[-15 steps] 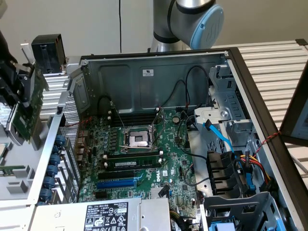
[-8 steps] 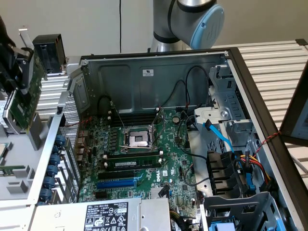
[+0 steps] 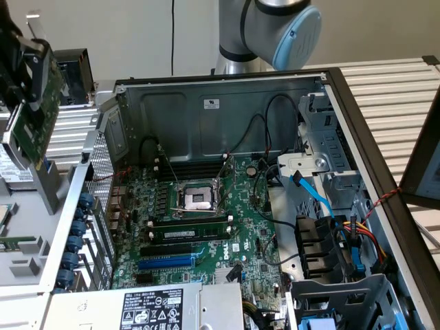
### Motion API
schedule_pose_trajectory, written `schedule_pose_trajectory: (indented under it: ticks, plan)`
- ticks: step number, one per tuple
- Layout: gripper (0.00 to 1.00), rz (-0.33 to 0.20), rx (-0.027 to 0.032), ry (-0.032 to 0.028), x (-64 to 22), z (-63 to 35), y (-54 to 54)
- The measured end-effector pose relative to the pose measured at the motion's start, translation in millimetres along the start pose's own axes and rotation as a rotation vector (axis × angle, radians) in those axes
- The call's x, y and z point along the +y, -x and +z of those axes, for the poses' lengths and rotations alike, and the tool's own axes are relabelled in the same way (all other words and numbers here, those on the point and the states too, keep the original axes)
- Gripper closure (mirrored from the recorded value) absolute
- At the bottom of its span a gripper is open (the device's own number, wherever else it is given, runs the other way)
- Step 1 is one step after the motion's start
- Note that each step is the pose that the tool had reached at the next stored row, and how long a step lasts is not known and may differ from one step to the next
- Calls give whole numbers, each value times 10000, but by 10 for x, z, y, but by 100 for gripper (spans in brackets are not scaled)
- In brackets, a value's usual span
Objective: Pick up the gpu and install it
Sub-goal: 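Pick up the gpu and move the gpu toward the slot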
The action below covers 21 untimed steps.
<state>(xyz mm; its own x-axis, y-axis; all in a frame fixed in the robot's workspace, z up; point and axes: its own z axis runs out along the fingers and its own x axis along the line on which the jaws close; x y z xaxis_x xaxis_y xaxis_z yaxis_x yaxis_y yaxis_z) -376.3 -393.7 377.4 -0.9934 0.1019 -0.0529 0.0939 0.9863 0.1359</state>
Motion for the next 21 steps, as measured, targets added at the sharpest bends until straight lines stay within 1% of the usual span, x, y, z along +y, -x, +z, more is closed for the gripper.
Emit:
schedule_pose_trajectory:
  ticks: [1,3,7,10,12,13,18,21]
  plan:
    - [72,2,20,-2,8,-44,26]
    - [72,12,92,-8,19,-101,74]
    - [72,34,254,-25,40,-191,192]
    - [72,52,395,-40,54,-242,273]
    - [72,61,467,-47,65,-285,339]
    - [72,65,484,-52,70,-316,380]
    - [72,71,532,-55,88,-483,621]
    - [72,76,579,-60,99,-544,754]
